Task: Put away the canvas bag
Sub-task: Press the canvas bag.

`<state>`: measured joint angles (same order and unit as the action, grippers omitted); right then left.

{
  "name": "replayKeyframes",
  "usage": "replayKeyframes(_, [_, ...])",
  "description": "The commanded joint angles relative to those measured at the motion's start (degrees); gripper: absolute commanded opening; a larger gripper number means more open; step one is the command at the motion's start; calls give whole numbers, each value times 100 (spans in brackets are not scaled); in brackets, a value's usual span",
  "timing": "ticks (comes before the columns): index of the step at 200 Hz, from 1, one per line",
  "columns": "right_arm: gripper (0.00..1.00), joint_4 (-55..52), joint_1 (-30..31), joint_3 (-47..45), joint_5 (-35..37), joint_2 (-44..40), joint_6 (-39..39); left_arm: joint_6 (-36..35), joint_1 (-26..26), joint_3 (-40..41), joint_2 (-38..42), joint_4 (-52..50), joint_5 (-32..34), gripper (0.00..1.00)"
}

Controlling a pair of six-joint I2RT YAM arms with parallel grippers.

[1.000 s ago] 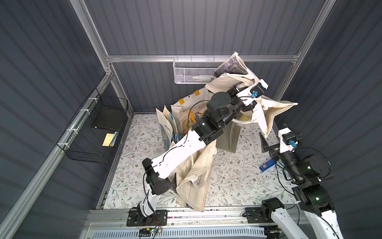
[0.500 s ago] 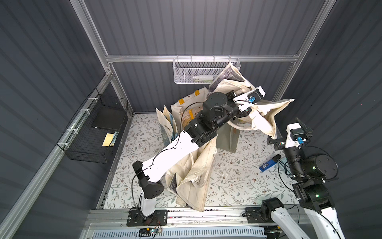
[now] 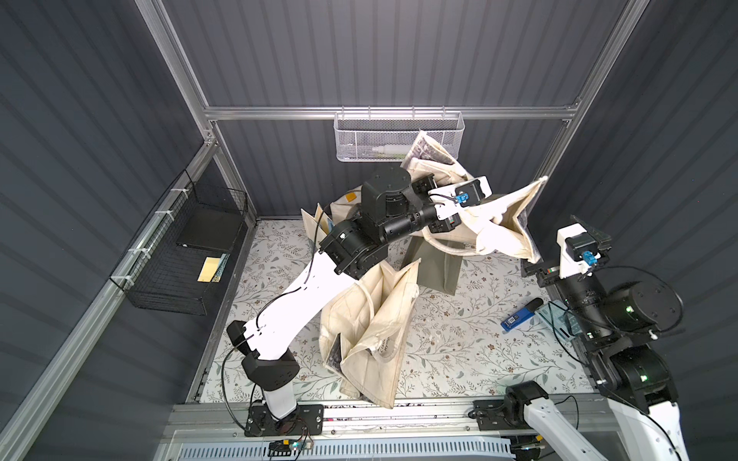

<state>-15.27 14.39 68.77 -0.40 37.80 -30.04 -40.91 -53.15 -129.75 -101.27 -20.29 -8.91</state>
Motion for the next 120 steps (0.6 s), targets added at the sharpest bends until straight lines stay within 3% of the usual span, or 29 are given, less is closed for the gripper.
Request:
replayKeyframes(1, [98, -352, 0, 138, -407, 93, -29, 12, 50, -231, 336, -111, -612, 0])
replayKeyframes(45, [99, -521, -2, 107, -778, -11, -394, 57, 68, -55, 431, -123, -849, 0])
replayKeyframes(83, [98, -367, 2, -56, -305, -133, -300, 166, 169, 21, 507, -111, -1630, 0])
replayKeyframes(120, [98, -148, 1, -267, -553, -362, -676, 380, 308, -85, 447, -325, -2272, 0])
